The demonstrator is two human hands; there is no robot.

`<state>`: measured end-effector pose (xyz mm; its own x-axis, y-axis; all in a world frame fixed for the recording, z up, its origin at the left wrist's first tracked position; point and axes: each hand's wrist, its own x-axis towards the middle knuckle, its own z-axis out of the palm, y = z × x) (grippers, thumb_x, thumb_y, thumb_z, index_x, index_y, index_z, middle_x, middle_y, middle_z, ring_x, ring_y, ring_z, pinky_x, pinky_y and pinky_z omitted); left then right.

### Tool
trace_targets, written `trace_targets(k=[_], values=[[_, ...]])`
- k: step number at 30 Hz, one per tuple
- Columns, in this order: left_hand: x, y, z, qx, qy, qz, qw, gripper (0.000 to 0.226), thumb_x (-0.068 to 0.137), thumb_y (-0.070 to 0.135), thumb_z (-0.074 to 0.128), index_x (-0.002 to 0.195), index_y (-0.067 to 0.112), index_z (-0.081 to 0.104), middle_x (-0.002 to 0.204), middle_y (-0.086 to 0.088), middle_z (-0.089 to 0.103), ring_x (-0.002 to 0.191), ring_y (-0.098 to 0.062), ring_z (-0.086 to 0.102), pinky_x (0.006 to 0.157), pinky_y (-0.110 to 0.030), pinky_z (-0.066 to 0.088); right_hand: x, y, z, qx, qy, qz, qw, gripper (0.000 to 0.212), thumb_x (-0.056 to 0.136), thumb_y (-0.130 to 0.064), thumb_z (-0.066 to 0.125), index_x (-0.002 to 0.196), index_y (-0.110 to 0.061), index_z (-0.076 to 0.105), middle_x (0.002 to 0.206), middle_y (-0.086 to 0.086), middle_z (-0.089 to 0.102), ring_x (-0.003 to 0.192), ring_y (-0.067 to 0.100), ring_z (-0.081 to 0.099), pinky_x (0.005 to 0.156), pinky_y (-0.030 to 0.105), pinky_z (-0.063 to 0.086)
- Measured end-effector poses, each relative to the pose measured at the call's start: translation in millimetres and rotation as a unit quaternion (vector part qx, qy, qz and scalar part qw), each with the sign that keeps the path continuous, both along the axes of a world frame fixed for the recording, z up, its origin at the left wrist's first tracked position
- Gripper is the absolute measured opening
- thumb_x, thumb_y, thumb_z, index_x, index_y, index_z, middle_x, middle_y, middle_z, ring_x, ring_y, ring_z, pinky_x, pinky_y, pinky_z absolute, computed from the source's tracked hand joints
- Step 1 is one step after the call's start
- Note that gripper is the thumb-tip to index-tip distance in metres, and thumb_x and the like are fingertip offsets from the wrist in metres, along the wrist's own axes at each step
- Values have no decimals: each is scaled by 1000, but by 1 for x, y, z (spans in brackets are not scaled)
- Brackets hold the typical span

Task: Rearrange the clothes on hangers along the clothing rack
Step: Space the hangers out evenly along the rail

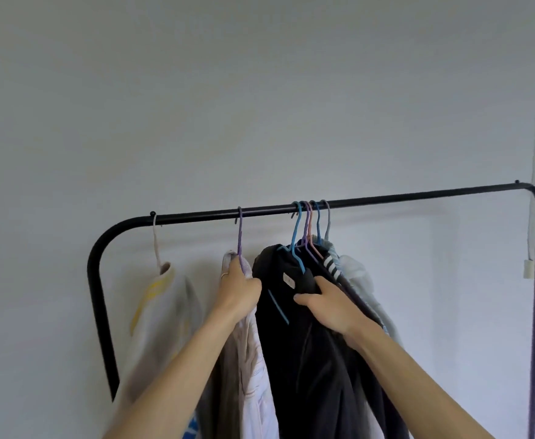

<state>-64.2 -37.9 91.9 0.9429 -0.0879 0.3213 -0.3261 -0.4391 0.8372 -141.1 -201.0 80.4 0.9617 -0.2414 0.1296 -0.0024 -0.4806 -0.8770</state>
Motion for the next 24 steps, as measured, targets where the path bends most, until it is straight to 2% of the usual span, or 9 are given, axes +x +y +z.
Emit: trace_targets(k=[2, 3, 5, 8, 13, 15, 17, 20, 24], values=[[9, 1, -5, -14, 4, -3, 1000, 30, 89, 4, 37, 112, 23, 40, 100, 2, 53, 79, -5, 49, 61, -15, 35, 12, 11, -7, 118, -19, 28, 992, 20, 90, -20, 62, 110, -20, 60, 107, 3, 70, 98, 19, 67, 91, 34, 53], [14, -4, -8, -26, -5, -3, 1000, 27, 93, 5, 35, 110, 26, 38, 93, 8, 51, 75, -1, 45, 58, -13, 32, 12, 15, -13, 158, -27, 25, 987, 18, 91, -17, 61, 109, -18, 62, 107, 7, 71, 98, 23, 68, 88, 35, 54], [11, -12, -8, -30, -25, 4, 999, 20, 99, 12, 32, 111, 26, 41, 89, 7, 52, 75, -3, 48, 57, -14, 36, 19, 12, -22, 211, -69, -6, 975, 13, 93, -12, 58, 103, -15, 64, 99, 9, 72, 93, 27, 69, 83, 36, 54], [17, -17, -9, -64, -36, 19, 997, 19, 98, 11, 32, 110, 21, 42, 97, -8, 55, 75, -14, 52, 53, -10, 40, 21, 3, -24, 177, -107, -45, 977, 11, 90, -8, 54, 96, -9, 63, 81, 5, 63, 77, 21, 59, 72, 33, 47], [14, -27, -8, -83, -22, 19, 996, 33, 94, 1, 33, 121, 19, 39, 112, -8, 56, 81, -12, 54, 65, -20, 42, 14, -37, -22, 102, -121, -96, 983, 17, 88, -7, 55, 94, -18, 66, 83, 5, 68, 76, 19, 61, 67, 31, 45], [20, -26, -11, -79, -26, 16, 996, 44, 88, -2, 33, 129, 12, 39, 124, -18, 55, 103, -28, 57, 88, -37, 49, 12, -51, -21, 94, -125, -116, 981, 18, 88, -6, 55, 93, -20, 66, 81, 1, 67, 73, 16, 60, 63, 27, 43], [26, -25, -13, -61, -14, 20, 998, 53, 86, -1, 34, 138, 9, 34, 129, -22, 53, 116, -38, 52, 102, -48, 42, 9, -68, -19, 91, -131, -135, 978, 19, 88, -6, 55, 94, -21, 66, 83, -2, 68, 74, 12, 59, 61, 24, 42], [25, -24, -12, -55, 1, 28, 998, 54, 90, 1, 36, 143, 10, 30, 130, -16, 54, 118, -34, 52, 101, -42, 40, 0, -95, -14, 60, -129, -168, 975, 20, 87, -6, 56, 96, -23, 64, 86, -4, 67, 77, 10, 58, 65, 28, 41], [23, -27, -15, -65, 11, 12, 998, 63, 93, 2, 37, 151, 22, 23, 136, -1, 52, 122, -24, 50, 97, -31, 39, -12, -117, -12, 25, -123, -178, 976, 19, 87, -5, 58, 98, -19, 65, 87, -1, 68, 79, 12, 60, 66, 28, 43]])
